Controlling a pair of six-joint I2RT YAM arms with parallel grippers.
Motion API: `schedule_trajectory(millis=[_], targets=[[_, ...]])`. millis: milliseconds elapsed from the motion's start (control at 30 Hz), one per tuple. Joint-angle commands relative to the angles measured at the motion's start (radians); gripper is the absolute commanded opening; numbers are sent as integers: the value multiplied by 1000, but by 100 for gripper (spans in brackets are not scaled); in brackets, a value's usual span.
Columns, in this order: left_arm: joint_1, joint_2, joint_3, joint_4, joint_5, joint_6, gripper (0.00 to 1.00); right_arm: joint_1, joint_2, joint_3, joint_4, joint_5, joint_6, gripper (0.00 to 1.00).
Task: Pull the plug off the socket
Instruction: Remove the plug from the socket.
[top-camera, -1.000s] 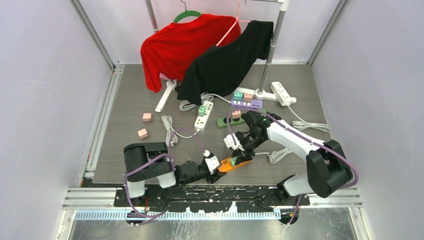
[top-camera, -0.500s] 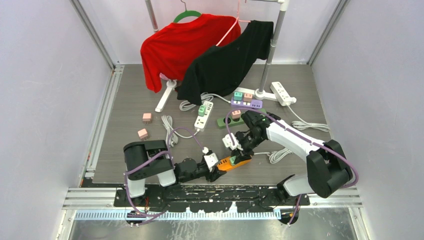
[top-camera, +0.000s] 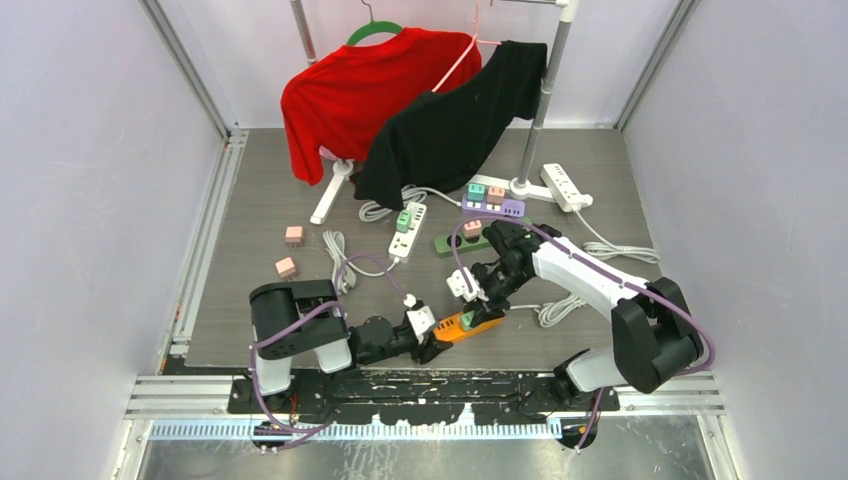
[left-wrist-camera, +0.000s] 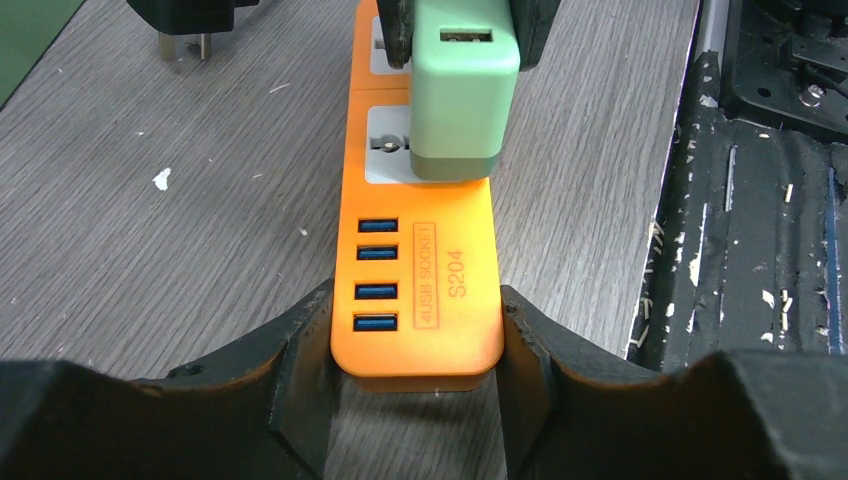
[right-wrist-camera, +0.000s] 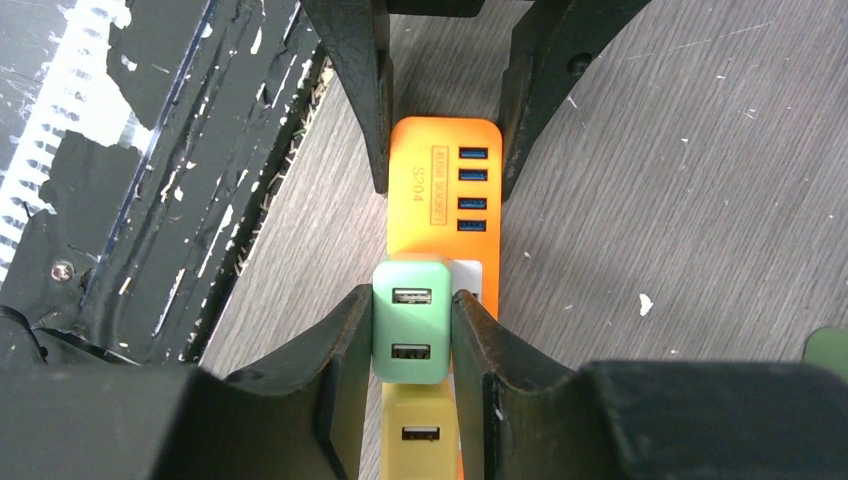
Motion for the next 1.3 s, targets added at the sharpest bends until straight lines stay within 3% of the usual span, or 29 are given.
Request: schedule_trajectory(millis=[0, 133, 367, 600, 967, 1267], targets=[[20, -1, -29, -70, -30, -5, 0, -32, -15, 34, -104, -15, -73, 1], [20, -25, -2, -158, -14, -1, 0, -33, -1, 32, -101, -36, -70, 1], [20, -54, 70, -302, 26, -2, 0, 1, -17, 13, 38, -125, 94, 1], [20, -37, 92, -344, 32, -10, 0, 14, -19, -4, 119, -109, 164, 1], [63, -40, 53, -354, 40, -44, 0, -67, -63, 26, -7, -140, 61, 1], [66, -84, 85, -458, 57, -44, 0, -115, -73, 48, -63, -227, 37, 1]])
